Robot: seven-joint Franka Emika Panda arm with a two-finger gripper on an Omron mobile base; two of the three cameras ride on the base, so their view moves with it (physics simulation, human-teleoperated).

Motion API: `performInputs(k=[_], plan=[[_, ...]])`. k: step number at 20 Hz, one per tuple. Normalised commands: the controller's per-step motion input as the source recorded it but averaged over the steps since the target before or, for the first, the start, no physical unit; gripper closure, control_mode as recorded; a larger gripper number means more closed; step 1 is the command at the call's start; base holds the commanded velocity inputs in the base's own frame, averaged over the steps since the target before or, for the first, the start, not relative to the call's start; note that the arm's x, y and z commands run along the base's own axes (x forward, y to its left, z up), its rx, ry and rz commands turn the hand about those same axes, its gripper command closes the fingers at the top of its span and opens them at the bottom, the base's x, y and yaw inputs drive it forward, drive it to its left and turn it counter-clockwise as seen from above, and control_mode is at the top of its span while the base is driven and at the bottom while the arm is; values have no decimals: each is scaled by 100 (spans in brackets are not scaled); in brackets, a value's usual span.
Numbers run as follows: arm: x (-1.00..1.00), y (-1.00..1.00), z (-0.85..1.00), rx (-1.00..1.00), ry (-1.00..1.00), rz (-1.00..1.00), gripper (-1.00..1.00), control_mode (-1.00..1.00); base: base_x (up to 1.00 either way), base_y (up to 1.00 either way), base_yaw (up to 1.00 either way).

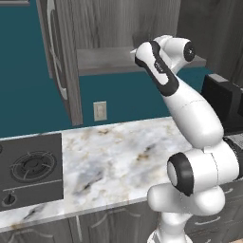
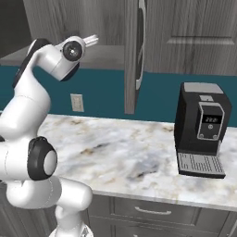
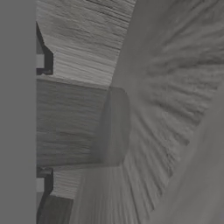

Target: Move the glass cup from next to the sink to the open cabinet. Then, move the bowl with the lemon wedge to the fridge to clear the area for faucet cleaning.

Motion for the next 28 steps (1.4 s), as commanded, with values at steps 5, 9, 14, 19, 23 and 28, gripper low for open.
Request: performInputs(k=[5, 9, 14, 19, 23, 28], plan=[[49, -1, -9, 13, 11, -11, 100, -100, 0, 0, 0], [24, -1, -6, 16, 8, -4, -100, -100, 0, 0, 0], [-5, 0, 0, 0, 0, 0, -100, -100, 0, 0, 0], [-70, 0, 0, 1, 0, 0, -100, -100, 0, 0, 0], [-93, -5, 0, 5, 0, -4, -100, -100, 0, 0, 0], [-77, -6, 0, 7, 2, -8, -100, -100, 0, 0, 0]])
